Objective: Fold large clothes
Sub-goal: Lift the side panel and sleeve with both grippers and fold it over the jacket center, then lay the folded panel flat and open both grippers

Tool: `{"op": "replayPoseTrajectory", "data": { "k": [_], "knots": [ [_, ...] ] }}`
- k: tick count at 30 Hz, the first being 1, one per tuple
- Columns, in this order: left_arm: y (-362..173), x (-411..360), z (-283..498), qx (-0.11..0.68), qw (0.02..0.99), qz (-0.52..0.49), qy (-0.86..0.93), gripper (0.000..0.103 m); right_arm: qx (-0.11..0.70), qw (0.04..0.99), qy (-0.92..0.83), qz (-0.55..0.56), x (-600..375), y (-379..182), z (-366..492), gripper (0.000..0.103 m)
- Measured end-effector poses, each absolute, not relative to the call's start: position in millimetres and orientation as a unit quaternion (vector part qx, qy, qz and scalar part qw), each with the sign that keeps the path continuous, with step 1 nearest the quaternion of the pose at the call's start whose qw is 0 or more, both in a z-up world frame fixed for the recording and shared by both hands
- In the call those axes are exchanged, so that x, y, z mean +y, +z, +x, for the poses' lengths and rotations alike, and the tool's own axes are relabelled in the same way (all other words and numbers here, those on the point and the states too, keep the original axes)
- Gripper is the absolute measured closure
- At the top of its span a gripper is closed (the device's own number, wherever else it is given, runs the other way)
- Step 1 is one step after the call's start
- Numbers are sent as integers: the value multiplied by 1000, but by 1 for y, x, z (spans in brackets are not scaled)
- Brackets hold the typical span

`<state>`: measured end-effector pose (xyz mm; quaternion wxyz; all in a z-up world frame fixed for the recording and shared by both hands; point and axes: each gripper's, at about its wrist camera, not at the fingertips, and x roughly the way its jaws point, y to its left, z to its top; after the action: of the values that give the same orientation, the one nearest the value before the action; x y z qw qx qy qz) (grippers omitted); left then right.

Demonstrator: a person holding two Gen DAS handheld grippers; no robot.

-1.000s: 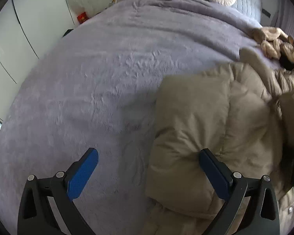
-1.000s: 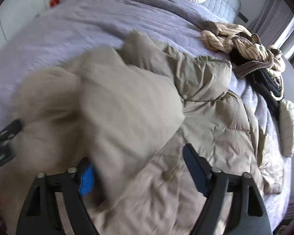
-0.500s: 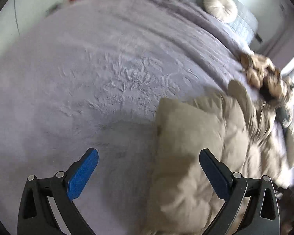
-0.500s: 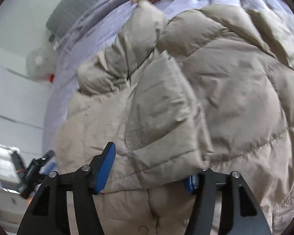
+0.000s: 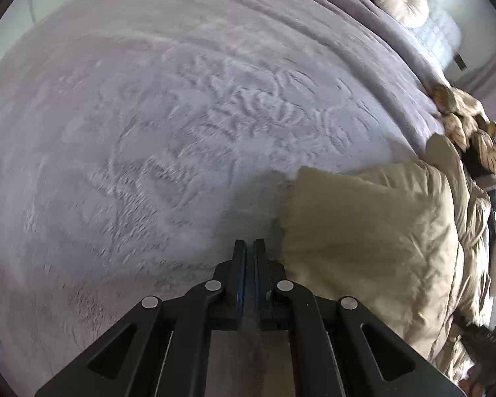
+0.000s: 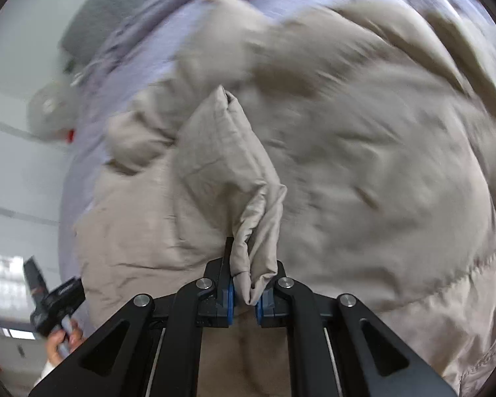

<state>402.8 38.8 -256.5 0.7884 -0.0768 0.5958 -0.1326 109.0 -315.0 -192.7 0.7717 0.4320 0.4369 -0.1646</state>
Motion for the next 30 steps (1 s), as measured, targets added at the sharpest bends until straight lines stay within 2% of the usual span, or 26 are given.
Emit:
{"op": "replayPoseTrajectory", "data": {
  "k": [2,11,17,20,22,23,24,28,30],
  "knots": [
    [-247,46,398,581,801,-83,-115,97,426,762,-170,458,-319,-198,93,94],
    [-195,29,370,536,823,-43,-184,97,436,773,-169,428,-315,-184,80,93],
    [-230,-14,354,550,815,1,-184,97,438,801,-211,350,-332,-177,96,93],
    [-243,-23,346,547,818,24,-175,97,441,792,-213,365,-340,-181,95,92],
    [-242,-24,344,544,820,31,-172,97,435,785,-225,378,-345,-177,87,85],
    [-242,-22,345,547,819,29,-172,97,432,783,-231,382,-346,-172,82,78],
    [-241,-20,346,550,817,27,-173,97,428,782,-239,386,-348,-168,75,76],
    [-239,-13,350,553,815,26,-171,97,397,788,-273,383,-353,-145,49,76],
    [-235,-12,350,554,815,28,-166,97,379,810,-260,364,-347,-130,47,85]
  ]
}}
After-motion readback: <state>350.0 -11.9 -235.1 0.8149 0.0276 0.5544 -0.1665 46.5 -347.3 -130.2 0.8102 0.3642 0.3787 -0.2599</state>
